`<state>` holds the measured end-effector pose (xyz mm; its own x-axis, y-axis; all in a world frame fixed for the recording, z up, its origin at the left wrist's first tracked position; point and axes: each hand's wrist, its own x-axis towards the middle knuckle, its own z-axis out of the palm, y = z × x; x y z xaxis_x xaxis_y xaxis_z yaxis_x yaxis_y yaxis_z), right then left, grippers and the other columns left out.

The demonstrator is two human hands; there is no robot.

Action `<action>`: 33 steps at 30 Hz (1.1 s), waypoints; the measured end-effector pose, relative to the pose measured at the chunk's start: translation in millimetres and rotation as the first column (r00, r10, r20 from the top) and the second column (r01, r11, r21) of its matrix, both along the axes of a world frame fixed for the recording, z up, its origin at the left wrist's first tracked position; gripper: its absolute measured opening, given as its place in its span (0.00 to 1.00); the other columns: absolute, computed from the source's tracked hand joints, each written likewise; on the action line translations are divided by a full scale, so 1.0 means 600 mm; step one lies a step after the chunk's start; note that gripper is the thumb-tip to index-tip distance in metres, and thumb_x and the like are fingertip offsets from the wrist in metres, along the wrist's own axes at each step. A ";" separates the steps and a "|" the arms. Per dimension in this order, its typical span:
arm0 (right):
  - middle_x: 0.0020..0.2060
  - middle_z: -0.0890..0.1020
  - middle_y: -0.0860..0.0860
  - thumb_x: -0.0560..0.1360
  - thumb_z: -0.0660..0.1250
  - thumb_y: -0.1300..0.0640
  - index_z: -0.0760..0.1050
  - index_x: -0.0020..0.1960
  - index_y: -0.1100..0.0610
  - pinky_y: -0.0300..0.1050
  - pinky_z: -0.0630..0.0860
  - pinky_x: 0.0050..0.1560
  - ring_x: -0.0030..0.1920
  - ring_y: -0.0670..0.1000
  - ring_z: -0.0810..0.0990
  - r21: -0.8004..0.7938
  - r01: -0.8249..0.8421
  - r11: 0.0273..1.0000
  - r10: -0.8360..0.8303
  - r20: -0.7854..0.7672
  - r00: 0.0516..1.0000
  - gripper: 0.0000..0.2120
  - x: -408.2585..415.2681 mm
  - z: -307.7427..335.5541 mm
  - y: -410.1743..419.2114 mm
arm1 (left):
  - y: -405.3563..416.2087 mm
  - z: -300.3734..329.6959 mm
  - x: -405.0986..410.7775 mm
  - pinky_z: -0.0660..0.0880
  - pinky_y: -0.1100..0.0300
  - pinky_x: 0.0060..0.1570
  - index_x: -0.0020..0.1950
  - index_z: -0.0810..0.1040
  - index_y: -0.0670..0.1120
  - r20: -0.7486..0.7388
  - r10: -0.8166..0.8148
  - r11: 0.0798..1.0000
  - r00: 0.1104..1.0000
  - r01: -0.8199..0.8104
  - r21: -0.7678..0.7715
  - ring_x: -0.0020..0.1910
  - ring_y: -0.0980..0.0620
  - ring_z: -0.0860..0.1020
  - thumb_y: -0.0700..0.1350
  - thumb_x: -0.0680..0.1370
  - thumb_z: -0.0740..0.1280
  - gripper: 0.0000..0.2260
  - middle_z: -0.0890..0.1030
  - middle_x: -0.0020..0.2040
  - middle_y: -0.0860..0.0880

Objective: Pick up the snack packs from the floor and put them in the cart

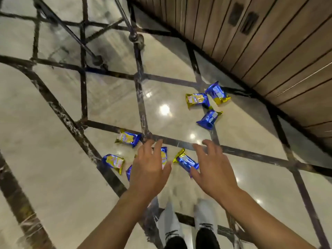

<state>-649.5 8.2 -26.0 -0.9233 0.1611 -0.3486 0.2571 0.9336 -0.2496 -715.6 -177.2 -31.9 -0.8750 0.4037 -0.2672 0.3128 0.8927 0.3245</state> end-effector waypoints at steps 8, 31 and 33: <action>0.74 0.62 0.57 0.72 0.67 0.44 0.59 0.76 0.47 0.54 0.72 0.60 0.69 0.59 0.65 0.031 -0.152 0.988 0.149 0.079 0.986 0.36 -0.017 -0.408 0.007 | 0.002 -0.434 -0.007 0.70 0.48 0.66 0.80 0.56 0.48 0.082 0.016 0.994 0.997 -0.008 -0.107 0.70 0.42 0.64 0.57 0.77 0.64 0.35 0.63 0.74 0.43; 0.77 0.50 0.53 0.76 0.68 0.53 0.56 0.74 0.37 0.53 0.78 0.55 0.67 0.59 0.68 -0.095 -0.170 0.981 0.178 0.082 0.981 0.33 -0.027 -0.595 -0.012 | -0.004 -0.556 -0.020 0.79 0.54 0.55 0.76 0.54 0.57 0.134 0.159 0.987 0.978 -0.155 -0.042 0.68 0.45 0.68 0.48 0.77 0.69 0.32 0.46 0.77 0.52; 0.75 0.49 0.51 0.77 0.67 0.53 0.57 0.73 0.38 0.49 0.78 0.57 0.67 0.57 0.67 -0.115 -0.138 0.984 0.146 0.063 0.987 0.30 -0.034 -0.557 0.010 | -0.003 -0.519 -0.027 0.80 0.54 0.54 0.76 0.54 0.57 0.131 0.150 0.989 0.980 -0.148 -0.020 0.68 0.46 0.68 0.47 0.77 0.69 0.33 0.46 0.77 0.53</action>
<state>-670.2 14.1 -360.3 -0.9065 -0.0131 -0.4220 0.1442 0.9298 -0.3386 -731.8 -178.8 -343.4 -0.8818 0.2681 -0.3879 0.1308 0.9295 0.3450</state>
